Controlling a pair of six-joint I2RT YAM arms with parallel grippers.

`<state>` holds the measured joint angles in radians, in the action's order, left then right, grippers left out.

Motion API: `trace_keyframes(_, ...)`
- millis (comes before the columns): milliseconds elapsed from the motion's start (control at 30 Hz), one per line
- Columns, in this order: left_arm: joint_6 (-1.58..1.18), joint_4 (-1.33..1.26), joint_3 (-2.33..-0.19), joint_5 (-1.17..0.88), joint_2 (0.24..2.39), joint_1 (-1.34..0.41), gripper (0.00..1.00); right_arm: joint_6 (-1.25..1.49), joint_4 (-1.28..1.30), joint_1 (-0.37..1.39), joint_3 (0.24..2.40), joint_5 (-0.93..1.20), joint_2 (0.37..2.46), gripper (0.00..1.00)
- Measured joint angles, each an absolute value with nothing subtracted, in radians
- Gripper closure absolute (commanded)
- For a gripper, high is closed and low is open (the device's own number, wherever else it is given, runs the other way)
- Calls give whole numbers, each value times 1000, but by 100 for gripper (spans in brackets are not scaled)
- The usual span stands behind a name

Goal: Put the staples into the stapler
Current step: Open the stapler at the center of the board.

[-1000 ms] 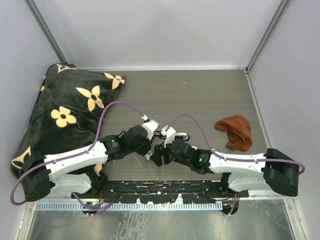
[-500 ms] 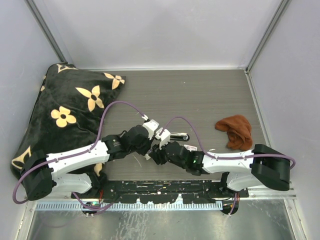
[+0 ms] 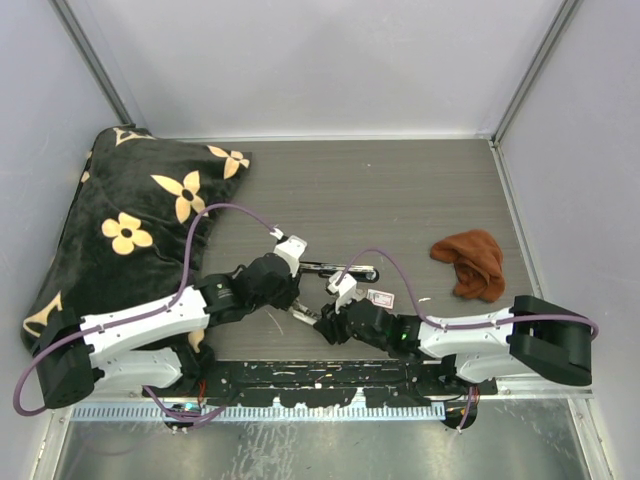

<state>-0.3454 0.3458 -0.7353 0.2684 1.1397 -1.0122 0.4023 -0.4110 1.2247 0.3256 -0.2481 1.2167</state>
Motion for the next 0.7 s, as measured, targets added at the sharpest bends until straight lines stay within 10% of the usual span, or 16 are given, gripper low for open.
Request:
trace_keyframes(433, -424, 299, -670, 221, 1087, -934, 98, 477, -486, 1257, 298, -271, 1327, 75)
trace_keyframes(700, -463, 258, -629, 222, 1070, -883, 62, 500, -515, 1278, 316, -297, 1397, 78)
